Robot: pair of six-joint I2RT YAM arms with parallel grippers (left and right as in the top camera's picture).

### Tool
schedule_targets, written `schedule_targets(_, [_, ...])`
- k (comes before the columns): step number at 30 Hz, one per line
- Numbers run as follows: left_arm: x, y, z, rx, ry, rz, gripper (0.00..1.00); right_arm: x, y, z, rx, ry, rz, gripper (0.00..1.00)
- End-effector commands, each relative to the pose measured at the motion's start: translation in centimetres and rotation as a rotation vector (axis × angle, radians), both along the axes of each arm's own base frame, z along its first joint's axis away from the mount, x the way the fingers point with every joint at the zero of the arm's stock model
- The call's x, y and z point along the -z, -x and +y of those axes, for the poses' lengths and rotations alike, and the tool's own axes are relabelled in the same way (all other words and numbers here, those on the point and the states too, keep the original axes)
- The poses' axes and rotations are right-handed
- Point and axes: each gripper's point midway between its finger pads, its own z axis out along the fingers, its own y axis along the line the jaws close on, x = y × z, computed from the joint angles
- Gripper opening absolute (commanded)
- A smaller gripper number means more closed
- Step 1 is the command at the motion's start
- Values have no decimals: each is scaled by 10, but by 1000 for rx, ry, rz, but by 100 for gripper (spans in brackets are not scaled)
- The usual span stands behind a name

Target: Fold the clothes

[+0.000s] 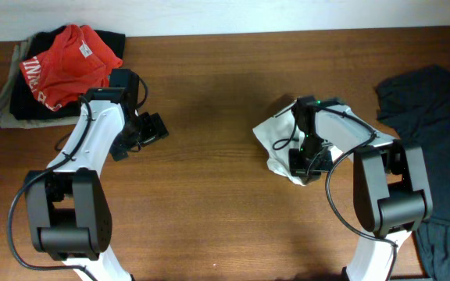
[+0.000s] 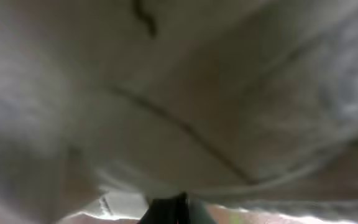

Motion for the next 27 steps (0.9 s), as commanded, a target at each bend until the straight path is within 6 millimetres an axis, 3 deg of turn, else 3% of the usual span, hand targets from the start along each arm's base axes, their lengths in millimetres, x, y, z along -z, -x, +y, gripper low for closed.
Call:
schedule_targets(1, [-2,2,2,4,-5,-2,99,-1,2,-6,47,52,-10,4])
schedule_targets(4, [-2,2,2,4,-5,-2,99,-28,-7,-15,36,100,-69,4])
schedule_targets(5, [-2,2,2,4,-5,-2,99,-50,-11,-22,33,143,-103,4])
schedule_targets(9, [-2,2,2,4,-5,-2,99,-102,-24,-35,33,195,-213,5])
schedule_targets(12, [-2,2,2,4,-5,-2,99,-130,-39,-47,99,184,-319,15])
schedule_targets(13, [-2,2,2,4,-5,-2,99,-135,-47,-53,132,179,-357,25])
schedule_targets(14, [-2,2,2,4,-5,-2,99,-137,-58,-57,162,155,-399,29])
schedule_targets(16, [-2,1,2,4,-5,-4,99,-132,-74,-57,155,104,-438,29])
schedule_targets(21, [-2,1,2,4,-5,-5,99,-105,-106,-68,185,58,-470,14])
schedule_targets(27, [-2,1,2,4,-5,-7,99,-69,-116,-62,206,-16,-415,8])
